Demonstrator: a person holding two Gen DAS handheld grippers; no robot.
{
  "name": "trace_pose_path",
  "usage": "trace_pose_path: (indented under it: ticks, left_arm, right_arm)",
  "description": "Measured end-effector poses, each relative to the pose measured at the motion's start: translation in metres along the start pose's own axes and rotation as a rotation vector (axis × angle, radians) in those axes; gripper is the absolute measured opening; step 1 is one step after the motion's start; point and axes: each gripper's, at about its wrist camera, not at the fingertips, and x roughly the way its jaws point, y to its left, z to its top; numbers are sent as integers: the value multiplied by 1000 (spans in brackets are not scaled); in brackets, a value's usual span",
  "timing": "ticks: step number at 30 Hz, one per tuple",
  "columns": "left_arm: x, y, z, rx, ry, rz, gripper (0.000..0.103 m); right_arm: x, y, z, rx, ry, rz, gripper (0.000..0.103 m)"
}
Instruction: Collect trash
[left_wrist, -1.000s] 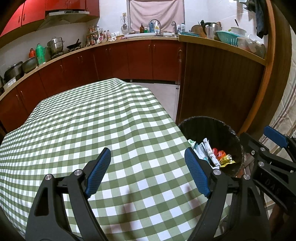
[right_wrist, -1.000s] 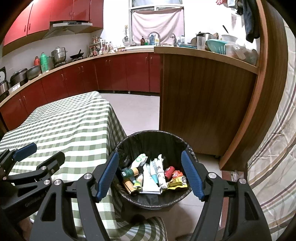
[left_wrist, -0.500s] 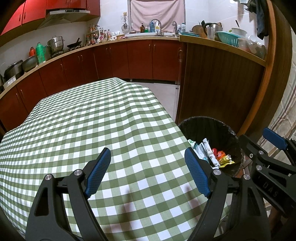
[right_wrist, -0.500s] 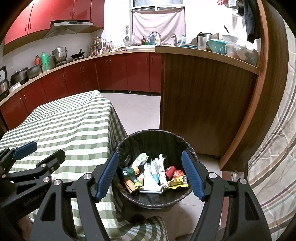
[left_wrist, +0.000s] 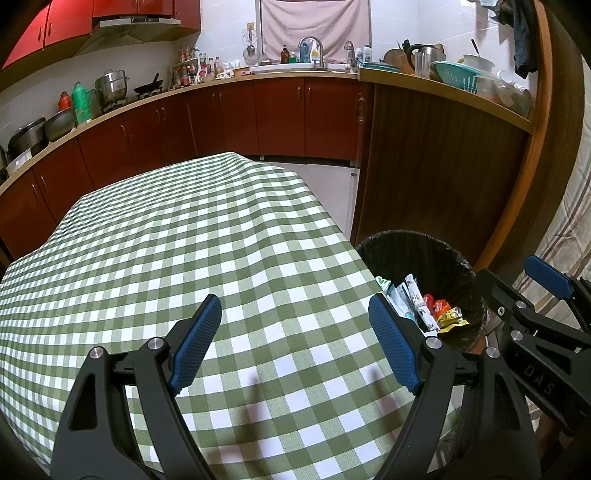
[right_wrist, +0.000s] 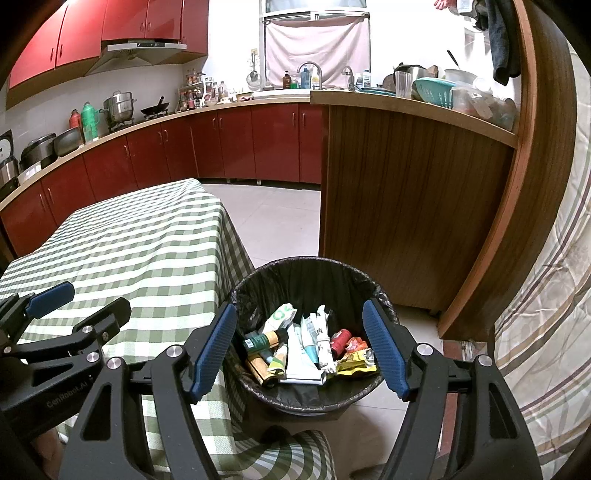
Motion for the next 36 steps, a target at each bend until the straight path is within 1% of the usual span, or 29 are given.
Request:
trace_pose_path:
  ticks: [28, 31, 36]
  left_arm:
    - [5, -6, 0, -12, 7, 2, 81]
    - [6, -7, 0, -13, 13, 4, 86]
    - [5, -7, 1, -16, 5, 16, 88]
  right_arm:
    - [0, 1, 0, -1, 0, -1, 69]
    - [0, 1, 0, 0, 0, 0, 69]
    - [-1, 1, 0, -2, 1, 0, 69]
